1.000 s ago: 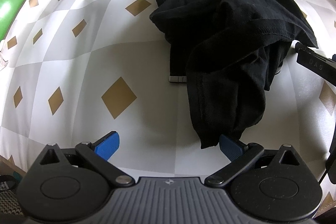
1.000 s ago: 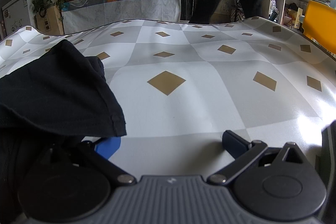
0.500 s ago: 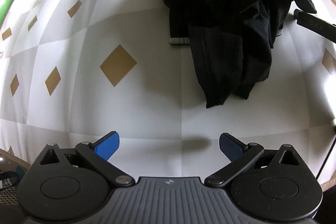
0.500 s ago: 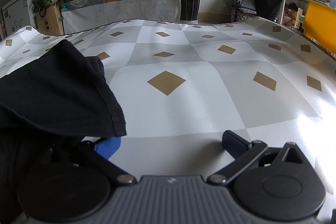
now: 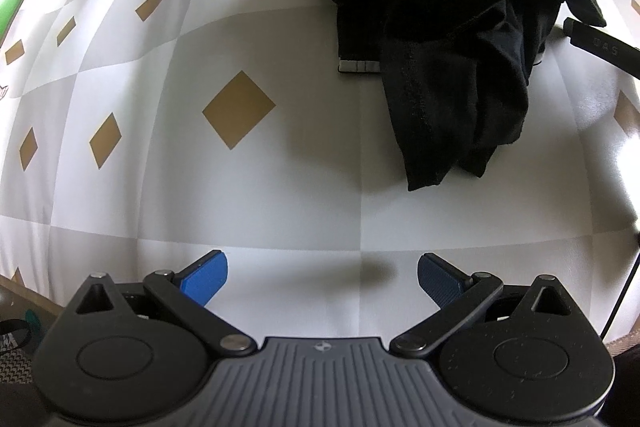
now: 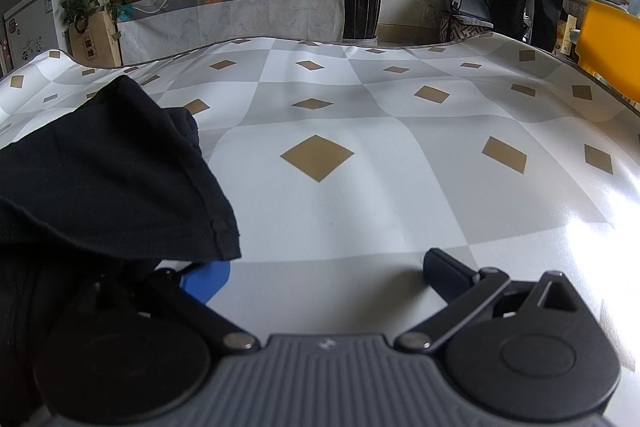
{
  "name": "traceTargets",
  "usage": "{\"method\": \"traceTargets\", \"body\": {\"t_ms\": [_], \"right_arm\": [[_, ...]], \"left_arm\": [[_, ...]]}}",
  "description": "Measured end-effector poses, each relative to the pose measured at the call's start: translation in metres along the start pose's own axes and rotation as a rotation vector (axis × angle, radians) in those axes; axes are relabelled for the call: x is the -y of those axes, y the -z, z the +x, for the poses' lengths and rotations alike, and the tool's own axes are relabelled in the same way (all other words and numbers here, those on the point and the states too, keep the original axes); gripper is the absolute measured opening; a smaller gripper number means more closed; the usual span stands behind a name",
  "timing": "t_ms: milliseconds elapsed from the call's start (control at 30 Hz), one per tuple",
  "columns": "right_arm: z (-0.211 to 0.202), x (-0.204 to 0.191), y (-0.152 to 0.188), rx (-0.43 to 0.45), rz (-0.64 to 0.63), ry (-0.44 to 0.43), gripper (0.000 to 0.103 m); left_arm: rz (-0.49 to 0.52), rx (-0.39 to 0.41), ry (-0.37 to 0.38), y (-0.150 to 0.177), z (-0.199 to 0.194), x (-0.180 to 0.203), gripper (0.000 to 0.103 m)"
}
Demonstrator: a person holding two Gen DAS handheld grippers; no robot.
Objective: Fold clothes
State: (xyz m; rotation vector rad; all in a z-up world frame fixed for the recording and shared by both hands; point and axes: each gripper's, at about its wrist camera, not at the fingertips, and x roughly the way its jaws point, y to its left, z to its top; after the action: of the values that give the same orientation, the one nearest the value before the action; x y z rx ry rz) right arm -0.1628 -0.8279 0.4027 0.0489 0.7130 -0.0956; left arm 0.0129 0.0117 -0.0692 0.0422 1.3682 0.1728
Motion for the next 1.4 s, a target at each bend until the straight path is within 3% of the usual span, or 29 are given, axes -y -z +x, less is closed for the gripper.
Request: {"method": "traceTargets", "body": {"t_ms": [700, 933, 1067, 1400], "right_arm": [[0.0, 0.0, 0.0, 0.0, 0.0, 0.0, 0.103], [0.0, 0.0, 0.0, 0.0, 0.0, 0.0, 0.103], [0.0, 0.0, 0.0, 0.0, 0.0, 0.0, 0.103], [0.0, 0.0, 0.0, 0.0, 0.0, 0.0, 0.103]], "left_arm": [[-0.027, -0.022, 0.045, 0.003, -0.002, 0.002, 0.102], [-0.016, -0.007, 0.027, 0.003, -0.005, 0.006, 0.102], [-0.008, -0.018, 0.04, 0.016, -0.031, 0.025, 0.102], [-0.039, -0.045, 0.081, 0.02, -0.053, 0.042, 0.102]]}}
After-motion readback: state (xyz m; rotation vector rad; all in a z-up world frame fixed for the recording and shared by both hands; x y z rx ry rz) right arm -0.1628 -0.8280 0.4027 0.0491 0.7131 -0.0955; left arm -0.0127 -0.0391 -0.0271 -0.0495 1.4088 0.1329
